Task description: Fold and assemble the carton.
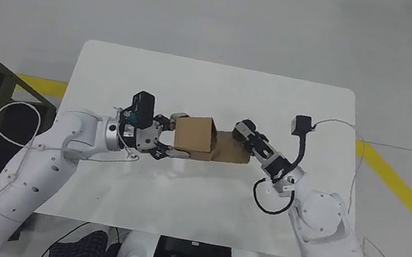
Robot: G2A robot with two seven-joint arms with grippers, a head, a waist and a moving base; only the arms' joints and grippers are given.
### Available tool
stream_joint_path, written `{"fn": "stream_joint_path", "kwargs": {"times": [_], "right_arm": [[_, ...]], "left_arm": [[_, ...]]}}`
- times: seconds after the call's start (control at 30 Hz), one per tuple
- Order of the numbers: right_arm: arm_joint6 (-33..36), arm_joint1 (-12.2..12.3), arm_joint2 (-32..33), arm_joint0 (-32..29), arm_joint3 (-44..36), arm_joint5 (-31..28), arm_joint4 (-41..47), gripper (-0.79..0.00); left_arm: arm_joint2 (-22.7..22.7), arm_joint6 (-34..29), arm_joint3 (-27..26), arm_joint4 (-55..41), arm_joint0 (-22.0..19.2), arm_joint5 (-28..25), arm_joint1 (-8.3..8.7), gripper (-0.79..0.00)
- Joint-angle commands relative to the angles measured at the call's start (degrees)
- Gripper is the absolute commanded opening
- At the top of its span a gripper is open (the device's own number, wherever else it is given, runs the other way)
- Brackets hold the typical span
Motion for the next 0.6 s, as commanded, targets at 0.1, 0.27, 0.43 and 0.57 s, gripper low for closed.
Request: {"fn": "stream_joint_path", "kwargs": {"times": [0.1,0.27,0.43,0.57], "right_arm": [[1.12,0.75,6.37,-1.11,1.33,1.13,3.64,-0.785],[3.34,1.2,8.64,-0.82,5.03,4.94,4.35,-0.785],[8.23,1.08,4.95,0.59,8.06,7.55,4.87,-0.785],[9.82,0.67,1.82,1.42,8.74,6.25,7.31,-0.785]], "left_arm": [[-0.75,0.55,-0.67,0.15,0.52,0.0,0.18,-0.265],[-1.37,1.36,-1.26,0.23,0.75,0.0,0.31,-0.286],[-1.45,2.05,-1.44,0.38,0.56,0.0,0.24,-0.314],[-0.77,2.02,-1.05,0.52,0.3,0.0,0.03,-0.311]]}}
